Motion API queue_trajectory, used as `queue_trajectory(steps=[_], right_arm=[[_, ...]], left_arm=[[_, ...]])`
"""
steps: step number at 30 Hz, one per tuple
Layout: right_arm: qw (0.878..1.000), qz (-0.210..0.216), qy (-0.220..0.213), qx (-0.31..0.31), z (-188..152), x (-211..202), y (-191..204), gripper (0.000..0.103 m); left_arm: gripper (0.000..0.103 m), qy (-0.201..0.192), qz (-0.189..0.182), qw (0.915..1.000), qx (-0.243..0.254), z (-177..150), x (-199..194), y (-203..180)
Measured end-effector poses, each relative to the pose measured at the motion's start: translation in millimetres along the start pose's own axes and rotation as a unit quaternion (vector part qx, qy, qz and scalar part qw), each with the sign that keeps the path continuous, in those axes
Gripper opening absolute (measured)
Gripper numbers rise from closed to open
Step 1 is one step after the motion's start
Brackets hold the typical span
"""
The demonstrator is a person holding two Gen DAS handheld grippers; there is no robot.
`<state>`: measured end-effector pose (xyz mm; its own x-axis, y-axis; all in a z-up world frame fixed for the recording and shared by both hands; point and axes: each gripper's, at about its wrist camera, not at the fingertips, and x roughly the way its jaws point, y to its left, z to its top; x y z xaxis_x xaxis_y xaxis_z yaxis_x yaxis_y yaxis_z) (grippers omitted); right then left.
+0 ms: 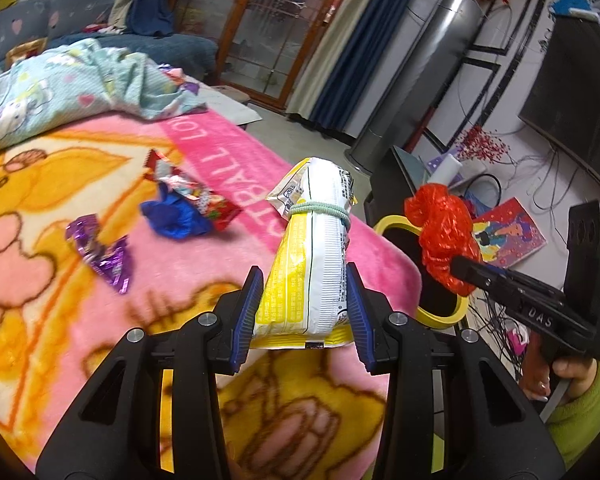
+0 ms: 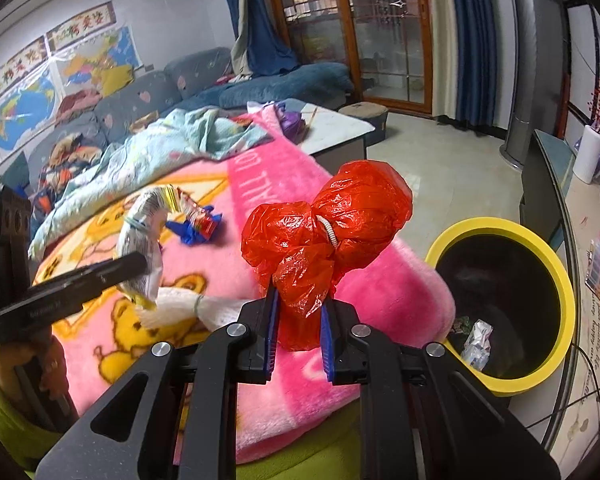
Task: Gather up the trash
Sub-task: 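Carry the chip bag and red bag in both grippers over the yellow-rimmed bin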
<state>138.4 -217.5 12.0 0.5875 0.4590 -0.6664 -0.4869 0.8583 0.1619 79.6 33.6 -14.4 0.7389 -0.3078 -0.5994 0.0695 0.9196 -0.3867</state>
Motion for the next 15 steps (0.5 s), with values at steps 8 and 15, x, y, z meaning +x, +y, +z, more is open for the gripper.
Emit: queue_trajectory(steps=[8,15], right_arm=[[0.999,-0.01,-0.021,0.026,6.4,-7.3,-24.1,0.017],[0.997,-0.026,-0.036,0.062,11.3,-10.8,-54.9,0.017]], left_arm=[[0.033,0.002,-0.011,0.9994,0.034,10.3,16.0,-30.0],[0.033,0.007,-0.026,0.9973,0.069,21.9,36.8,-61.3]])
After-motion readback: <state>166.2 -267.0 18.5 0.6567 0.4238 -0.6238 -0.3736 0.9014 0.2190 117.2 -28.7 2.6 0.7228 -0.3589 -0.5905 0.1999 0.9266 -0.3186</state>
